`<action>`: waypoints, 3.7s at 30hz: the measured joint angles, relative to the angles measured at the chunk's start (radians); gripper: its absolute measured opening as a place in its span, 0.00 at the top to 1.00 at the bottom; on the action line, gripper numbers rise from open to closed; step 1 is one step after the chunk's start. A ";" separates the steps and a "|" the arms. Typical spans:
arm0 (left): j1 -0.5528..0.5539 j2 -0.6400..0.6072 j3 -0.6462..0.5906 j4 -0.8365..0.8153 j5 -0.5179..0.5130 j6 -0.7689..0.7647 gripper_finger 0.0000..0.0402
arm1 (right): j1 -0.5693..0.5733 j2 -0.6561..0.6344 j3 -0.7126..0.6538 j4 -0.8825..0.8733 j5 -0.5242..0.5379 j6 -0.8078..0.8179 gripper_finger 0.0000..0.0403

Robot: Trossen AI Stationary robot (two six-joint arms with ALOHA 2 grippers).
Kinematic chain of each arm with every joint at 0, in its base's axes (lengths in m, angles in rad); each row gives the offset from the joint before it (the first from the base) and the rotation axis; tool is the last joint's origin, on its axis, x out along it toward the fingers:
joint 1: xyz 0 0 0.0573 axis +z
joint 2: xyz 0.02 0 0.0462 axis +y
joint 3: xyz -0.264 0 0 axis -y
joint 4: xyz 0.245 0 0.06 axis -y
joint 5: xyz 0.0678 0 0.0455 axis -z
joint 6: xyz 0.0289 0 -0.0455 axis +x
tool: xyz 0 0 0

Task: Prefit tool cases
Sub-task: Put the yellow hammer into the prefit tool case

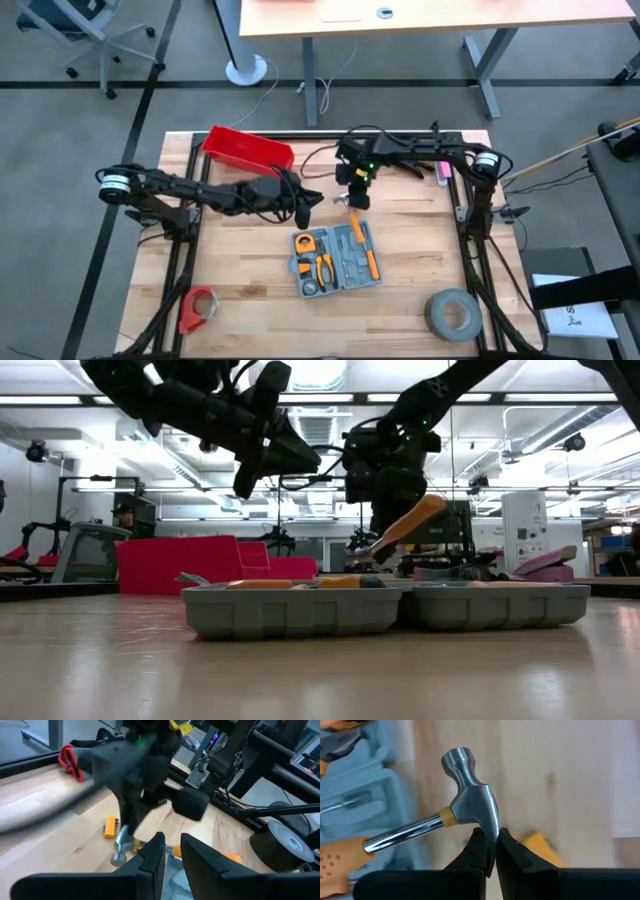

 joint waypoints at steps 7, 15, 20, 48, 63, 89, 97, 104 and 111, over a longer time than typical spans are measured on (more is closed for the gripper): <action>-0.031 -0.006 0.000 0.034 0.000 0.023 0.84 | 0.083 0.000 -0.038 -0.001 0.000 0.071 0.99; -0.039 -0.016 0.000 0.053 0.001 0.024 0.84 | 0.149 -0.012 -0.069 0.008 0.002 0.166 0.99; -0.039 -0.018 0.000 0.053 0.001 0.023 0.84 | 0.196 -0.029 -0.075 0.018 0.009 0.241 0.99; -0.051 -0.018 0.000 0.053 0.033 0.000 0.84 | 0.266 -0.047 -0.206 0.147 0.071 0.410 0.95; -0.051 -0.018 0.000 0.053 0.033 0.000 0.84 | 0.266 -0.092 -0.205 0.159 0.083 0.428 0.65; -0.072 -0.263 0.000 0.012 0.028 0.189 0.84 | 0.502 -0.157 -0.202 0.201 0.140 0.394 0.56; -0.074 -0.376 0.000 0.007 0.044 0.203 0.84 | 0.530 -0.159 -0.138 0.127 0.140 0.430 0.56; -0.074 -0.429 0.000 -0.004 0.053 0.210 0.84 | 0.539 -0.153 -0.115 0.112 0.140 0.428 0.56; -0.074 -0.456 0.000 -0.059 0.053 0.185 0.84 | 0.540 -0.098 -0.118 0.125 0.145 0.356 0.56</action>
